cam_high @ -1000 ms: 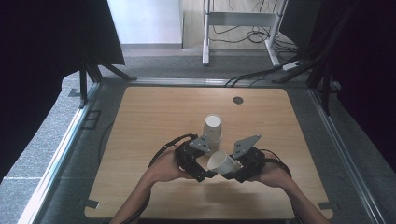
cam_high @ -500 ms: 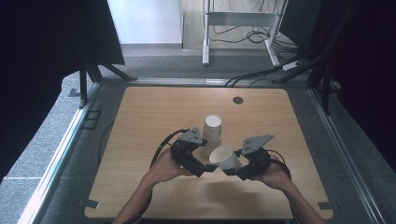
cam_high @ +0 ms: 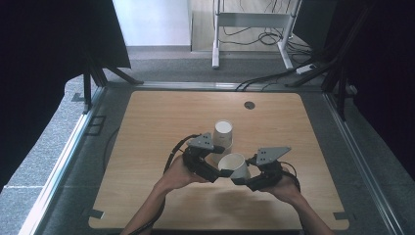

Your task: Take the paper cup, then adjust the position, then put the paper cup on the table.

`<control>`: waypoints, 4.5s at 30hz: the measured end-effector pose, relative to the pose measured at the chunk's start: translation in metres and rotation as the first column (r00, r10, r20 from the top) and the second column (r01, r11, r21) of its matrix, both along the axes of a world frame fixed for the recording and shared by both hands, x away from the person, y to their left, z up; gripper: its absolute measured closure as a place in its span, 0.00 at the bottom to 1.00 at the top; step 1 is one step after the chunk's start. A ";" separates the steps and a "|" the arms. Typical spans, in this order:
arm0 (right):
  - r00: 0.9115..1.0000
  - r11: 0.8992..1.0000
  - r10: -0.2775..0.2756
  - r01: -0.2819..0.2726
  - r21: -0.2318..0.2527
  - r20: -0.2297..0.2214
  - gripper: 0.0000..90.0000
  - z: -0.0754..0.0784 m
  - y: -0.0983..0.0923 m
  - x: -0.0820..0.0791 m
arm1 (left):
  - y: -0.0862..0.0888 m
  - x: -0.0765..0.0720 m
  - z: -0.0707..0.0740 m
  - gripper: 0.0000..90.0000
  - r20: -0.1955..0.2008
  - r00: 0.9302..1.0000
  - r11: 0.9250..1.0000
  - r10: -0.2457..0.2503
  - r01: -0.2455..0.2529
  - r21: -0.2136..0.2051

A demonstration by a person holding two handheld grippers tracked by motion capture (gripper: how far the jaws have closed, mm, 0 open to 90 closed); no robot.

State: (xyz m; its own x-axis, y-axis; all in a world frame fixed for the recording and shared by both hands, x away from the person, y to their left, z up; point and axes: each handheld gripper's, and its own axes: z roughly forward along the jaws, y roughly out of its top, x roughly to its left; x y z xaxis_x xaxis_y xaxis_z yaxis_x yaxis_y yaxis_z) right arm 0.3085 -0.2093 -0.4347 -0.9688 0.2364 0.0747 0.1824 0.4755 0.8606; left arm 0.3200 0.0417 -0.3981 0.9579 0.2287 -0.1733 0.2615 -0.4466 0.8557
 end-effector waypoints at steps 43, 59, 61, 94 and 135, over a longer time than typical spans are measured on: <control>0.991 0.987 -0.130 0.133 -0.089 0.035 0.01 -0.012 -0.012 0.002 | -0.003 -0.009 0.025 0.36 0.180 0.984 0.978 0.017 -0.053 0.200; 0.989 0.983 -0.142 0.146 -0.110 0.047 0.00 -0.018 -0.015 0.001 | 0.008 -0.009 0.029 0.36 0.202 0.977 0.956 0.063 -0.118 0.270; 0.988 0.982 -0.144 0.149 -0.115 0.048 0.00 -0.018 -0.015 0.001 | 0.009 -0.009 0.029 0.36 0.203 0.977 0.952 0.071 -0.127 0.279; 0.980 0.964 -0.199 0.201 -0.171 0.031 0.01 -0.030 -0.026 0.001 | 0.049 0.004 0.022 0.34 0.205 0.944 0.865 0.260 -0.322 0.385; 0.968 0.947 -0.245 0.251 -0.200 0.057 0.01 -0.044 -0.037 0.004 | 0.087 0.052 -0.014 0.30 0.194 0.834 0.696 0.516 -0.540 0.473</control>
State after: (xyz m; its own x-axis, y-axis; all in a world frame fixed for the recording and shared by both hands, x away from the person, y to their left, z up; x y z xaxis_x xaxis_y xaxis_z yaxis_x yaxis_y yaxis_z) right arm 0.3122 -0.2464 -0.4792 -0.8788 0.4764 -0.0294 0.2917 0.5849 0.7568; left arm 0.3719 0.1284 -0.4125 0.6568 0.7400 0.1449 0.5525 -0.6031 0.5753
